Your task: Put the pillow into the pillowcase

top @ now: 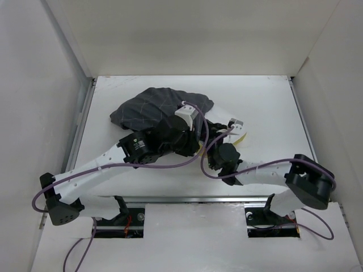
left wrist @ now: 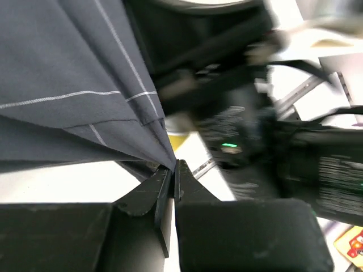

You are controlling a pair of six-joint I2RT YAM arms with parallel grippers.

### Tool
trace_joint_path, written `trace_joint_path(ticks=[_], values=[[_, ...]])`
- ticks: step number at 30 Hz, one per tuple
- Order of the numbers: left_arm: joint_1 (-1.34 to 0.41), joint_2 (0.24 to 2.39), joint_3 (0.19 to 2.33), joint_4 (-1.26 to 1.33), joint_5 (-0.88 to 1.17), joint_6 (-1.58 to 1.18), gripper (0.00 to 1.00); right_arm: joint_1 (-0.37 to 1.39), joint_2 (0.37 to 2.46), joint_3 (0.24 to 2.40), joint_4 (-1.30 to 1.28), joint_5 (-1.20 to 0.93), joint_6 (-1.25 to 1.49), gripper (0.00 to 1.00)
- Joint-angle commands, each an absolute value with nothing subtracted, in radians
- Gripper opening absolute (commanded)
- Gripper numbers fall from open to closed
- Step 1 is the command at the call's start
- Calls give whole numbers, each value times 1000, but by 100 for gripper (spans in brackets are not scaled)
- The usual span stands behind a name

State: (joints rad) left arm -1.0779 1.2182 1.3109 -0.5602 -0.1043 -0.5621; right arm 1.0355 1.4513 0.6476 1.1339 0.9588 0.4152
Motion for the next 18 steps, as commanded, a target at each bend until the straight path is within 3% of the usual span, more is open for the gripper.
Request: trace_joint_path(ticks=[1,4,5,6,7,8,9,13,16,18], values=[[-1131,1164,1410,-471,173,-565,0,1026,1572,736,1348,973,465,0],[-1131,1137,1399,-507,106,-578,1,1026,1577,678,1339,815,465,0],[-1131,1137,1399,-546,-13,-615,11,1026,1527,654,1309,772,465,7],[-1131,1137,1399,-611,-62,-635,25,1026,1493,634,1263,714,474,29],[-1131,1137,1399,-633,-98,-647,45,1026,1455,608,1118,687,483,45],[-1131,1137,1388,-646,-144,-658,83,1026,1377,607,1023,664,500,61],[-1121,1126,1379,-646,-159,-667,100,1026,1343,607,920,651,550,80],[-1071,1103,1370,-655,-244,-690,100,1026,1233,649,550,652,574,93],[-1011,1103,1329,-664,-328,-718,100,1017,1197,689,372,756,559,98],[-961,1117,1301,-664,-356,-744,100,936,1197,742,303,706,528,98]])
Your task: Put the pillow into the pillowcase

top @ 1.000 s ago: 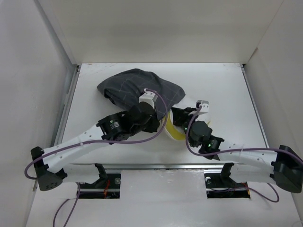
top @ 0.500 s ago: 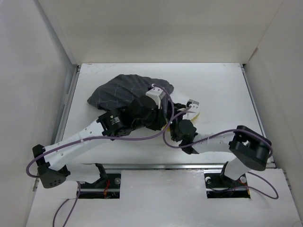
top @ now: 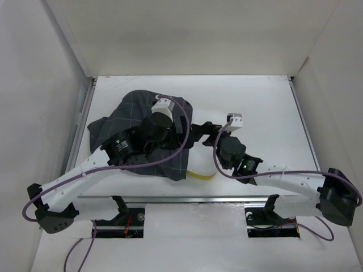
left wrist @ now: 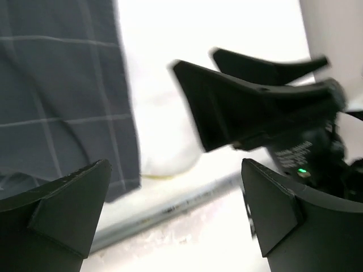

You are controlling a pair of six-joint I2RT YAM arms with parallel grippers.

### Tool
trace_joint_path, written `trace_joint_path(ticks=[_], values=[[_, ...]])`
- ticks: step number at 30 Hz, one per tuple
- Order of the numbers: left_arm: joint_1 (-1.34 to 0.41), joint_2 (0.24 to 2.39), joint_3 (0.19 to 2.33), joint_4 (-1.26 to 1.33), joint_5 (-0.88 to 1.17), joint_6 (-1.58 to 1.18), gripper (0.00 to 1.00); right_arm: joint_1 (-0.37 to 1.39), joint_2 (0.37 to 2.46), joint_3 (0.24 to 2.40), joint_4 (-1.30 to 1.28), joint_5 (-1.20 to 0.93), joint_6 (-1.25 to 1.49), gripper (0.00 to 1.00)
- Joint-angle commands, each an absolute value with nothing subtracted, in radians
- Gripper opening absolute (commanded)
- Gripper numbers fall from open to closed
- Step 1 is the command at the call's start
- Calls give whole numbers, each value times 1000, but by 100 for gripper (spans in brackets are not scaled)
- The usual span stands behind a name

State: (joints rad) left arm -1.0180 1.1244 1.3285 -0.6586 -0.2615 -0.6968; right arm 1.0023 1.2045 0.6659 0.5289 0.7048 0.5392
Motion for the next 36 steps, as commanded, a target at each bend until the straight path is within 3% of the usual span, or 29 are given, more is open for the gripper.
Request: trace_joint_path(ticks=[1,2,6,11,18,23,31,34,35,36], values=[[-895,1140,1261,-637,-356,-744,100,852,1236,768,282,590,491,98],[-856,1158,1246,-624,-356,-756,100,851,1267,803,249,589,480,98],[-675,1314,1216,-520,-240,-700,100,588,1492,1009,97,231,419,98],[-644,1569,1448,-502,-236,-537,100,440,1696,1147,52,57,344,97],[-699,1949,1925,-644,-400,-318,100,354,1677,1039,165,-101,330,97],[-655,2219,2224,-803,-437,-307,100,344,1667,1019,210,-235,143,97],[-635,2253,2171,-738,-371,-207,94,324,1667,1009,255,-342,71,97],[-635,2287,2171,-752,-387,-196,80,324,1658,982,279,-362,57,97],[-626,2296,2181,-761,-387,-196,72,324,1658,982,290,-379,46,98],[-626,2312,2181,-761,-387,-196,54,324,1658,982,290,-406,14,98]])
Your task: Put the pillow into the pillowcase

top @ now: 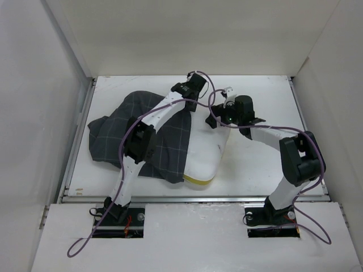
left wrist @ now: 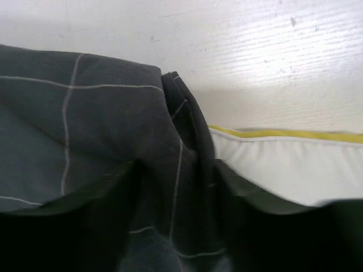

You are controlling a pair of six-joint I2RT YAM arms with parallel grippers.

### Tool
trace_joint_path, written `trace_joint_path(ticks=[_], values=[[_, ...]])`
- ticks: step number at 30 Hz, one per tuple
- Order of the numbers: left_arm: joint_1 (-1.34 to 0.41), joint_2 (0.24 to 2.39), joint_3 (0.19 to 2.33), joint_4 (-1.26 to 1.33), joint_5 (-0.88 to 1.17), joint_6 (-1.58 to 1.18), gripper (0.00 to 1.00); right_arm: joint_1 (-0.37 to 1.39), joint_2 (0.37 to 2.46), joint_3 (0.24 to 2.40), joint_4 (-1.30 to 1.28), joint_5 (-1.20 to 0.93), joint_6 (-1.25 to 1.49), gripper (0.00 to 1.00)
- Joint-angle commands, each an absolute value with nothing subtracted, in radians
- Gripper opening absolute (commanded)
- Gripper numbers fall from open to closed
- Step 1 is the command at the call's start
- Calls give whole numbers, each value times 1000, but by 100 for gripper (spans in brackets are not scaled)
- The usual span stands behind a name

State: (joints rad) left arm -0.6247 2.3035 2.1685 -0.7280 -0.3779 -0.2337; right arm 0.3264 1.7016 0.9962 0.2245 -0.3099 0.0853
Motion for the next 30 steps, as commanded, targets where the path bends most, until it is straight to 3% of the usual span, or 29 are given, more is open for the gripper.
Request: trace_joint_path(ticks=[1,2,3,4,5,8,10,15,24,30], values=[[-626,2312,2212,-770,-387,-205,45,324,1658,982,290,-446,-9,98],[-626,2322,2236,-779,-377,-206,29,324,1676,995,281,-521,-18,98],[-626,2322,2237,-779,-377,-206,28,324,1692,1008,281,-560,-18,98],[-626,2322,2252,-779,-377,-206,11,324,1710,1023,270,-598,-18,98],[-626,2313,2261,-769,-377,-206,4,324,1730,1040,270,-647,-18,99],[-626,2281,2261,-721,-377,-186,0,350,1807,1112,233,-660,-18,99],[-626,2272,2261,-710,-367,-176,0,364,1853,1146,233,-660,-28,93],[-638,2200,2261,-664,-278,-158,0,402,1910,1186,227,-670,-23,0],[-785,2037,2355,-612,-118,-94,0,402,1485,937,730,-799,107,0],[-957,1893,2320,-592,-52,-65,0,411,1451,852,908,-694,265,0]])
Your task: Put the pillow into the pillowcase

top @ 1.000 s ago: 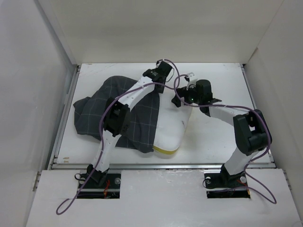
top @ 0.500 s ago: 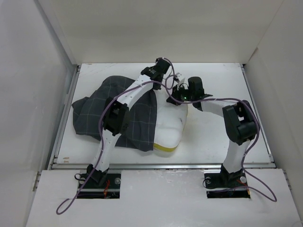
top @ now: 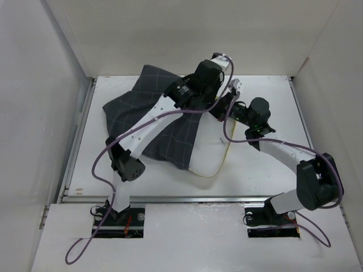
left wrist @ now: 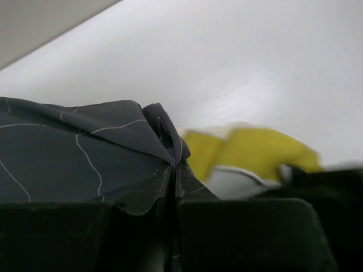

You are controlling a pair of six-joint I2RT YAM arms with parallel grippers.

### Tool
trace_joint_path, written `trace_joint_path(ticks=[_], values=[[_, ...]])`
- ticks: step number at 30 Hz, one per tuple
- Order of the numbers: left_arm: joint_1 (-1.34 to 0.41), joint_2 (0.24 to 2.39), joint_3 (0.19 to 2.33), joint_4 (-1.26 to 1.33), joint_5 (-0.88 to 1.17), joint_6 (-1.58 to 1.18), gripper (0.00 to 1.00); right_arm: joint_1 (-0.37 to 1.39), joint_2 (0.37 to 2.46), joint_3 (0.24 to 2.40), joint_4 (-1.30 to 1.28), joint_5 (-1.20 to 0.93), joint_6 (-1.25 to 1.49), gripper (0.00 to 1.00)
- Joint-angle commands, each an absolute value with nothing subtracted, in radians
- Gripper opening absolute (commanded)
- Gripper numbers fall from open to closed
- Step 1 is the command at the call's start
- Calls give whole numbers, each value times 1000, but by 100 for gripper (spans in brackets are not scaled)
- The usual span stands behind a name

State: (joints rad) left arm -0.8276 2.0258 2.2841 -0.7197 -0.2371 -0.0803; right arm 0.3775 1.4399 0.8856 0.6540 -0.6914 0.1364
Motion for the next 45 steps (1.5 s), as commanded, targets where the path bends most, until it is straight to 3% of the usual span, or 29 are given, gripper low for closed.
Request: trace_joint_path(ticks=[1,9,14,19,22,23,28,33,34,37,40,45], values=[[-981,1875,2309,-583,-52,-64,0,411,1474,839,989,-680,299,0],[-1183,1776,2319,-574,1,-93,0,443,1577,773,1144,-382,452,0],[-1166,1766,2272,-575,-116,-130,0,469,1553,764,1134,-281,479,0],[-1027,1775,2157,-549,-131,-201,0,469,1412,726,919,-215,441,5],[-896,1798,2123,-526,-11,-238,0,469,1372,750,716,-235,422,22],[-841,1813,2123,-526,-2,-251,0,469,1362,750,681,-235,422,33],[-726,1885,2141,-506,46,-252,0,450,1276,712,469,-244,442,57],[-689,1953,2171,-531,57,-252,0,431,1076,712,197,-86,454,78],[-678,1953,2158,-522,57,-252,0,431,1042,712,154,-63,465,90],[-657,1963,2158,-522,57,-252,0,407,922,721,-87,66,497,100],[-647,1963,2158,-522,69,-241,0,382,849,701,-279,140,497,100],[-647,1940,2158,-512,106,-221,0,342,856,576,-175,2,506,100]])
